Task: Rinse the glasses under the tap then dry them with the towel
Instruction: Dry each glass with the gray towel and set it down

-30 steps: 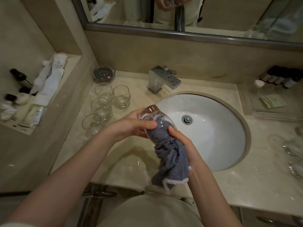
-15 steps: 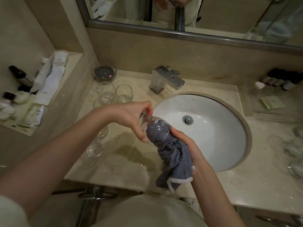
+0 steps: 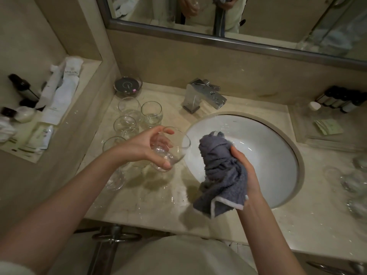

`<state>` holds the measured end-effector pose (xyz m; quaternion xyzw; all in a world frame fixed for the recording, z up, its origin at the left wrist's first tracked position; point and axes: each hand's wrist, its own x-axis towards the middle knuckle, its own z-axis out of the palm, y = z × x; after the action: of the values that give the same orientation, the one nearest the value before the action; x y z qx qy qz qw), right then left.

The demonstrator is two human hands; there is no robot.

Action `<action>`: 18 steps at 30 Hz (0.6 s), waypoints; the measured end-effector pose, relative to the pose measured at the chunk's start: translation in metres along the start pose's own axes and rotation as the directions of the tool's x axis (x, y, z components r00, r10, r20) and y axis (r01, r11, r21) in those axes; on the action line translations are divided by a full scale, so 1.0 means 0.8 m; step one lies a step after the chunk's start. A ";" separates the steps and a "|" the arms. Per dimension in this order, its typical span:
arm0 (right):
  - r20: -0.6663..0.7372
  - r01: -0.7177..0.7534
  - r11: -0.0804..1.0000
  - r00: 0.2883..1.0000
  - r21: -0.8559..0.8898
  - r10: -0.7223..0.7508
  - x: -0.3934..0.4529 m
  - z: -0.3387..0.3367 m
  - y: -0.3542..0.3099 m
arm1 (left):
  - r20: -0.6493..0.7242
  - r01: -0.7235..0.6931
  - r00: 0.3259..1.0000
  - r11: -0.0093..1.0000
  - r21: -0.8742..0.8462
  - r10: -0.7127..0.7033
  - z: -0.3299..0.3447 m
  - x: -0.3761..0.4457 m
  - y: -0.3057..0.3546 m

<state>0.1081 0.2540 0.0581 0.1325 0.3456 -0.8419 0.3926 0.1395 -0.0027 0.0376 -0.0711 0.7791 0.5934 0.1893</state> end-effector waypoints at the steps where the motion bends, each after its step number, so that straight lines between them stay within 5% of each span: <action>1: -0.007 0.007 1.000 1.000 0.000 -0.007 0.001 -0.003 -0.001 | -0.037 -0.009 0.999 0.998 -0.068 0.007 -0.001 -0.001 -0.007; 11: -0.060 -0.041 0.999 0.997 -0.014 0.040 0.000 -0.016 0.013 | -0.471 -0.090 0.882 0.982 -0.164 0.002 0.010 0.009 -0.051; 18: -0.102 -0.070 0.997 0.992 -0.028 0.067 -0.003 -0.038 0.020 | -0.542 -0.076 0.837 0.997 0.014 0.071 0.014 0.009 -0.065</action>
<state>0.1203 0.2690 0.0293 0.1806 0.3737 -0.8145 0.4053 0.1528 -0.0063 -0.0144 -0.2067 0.8006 0.5590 -0.0617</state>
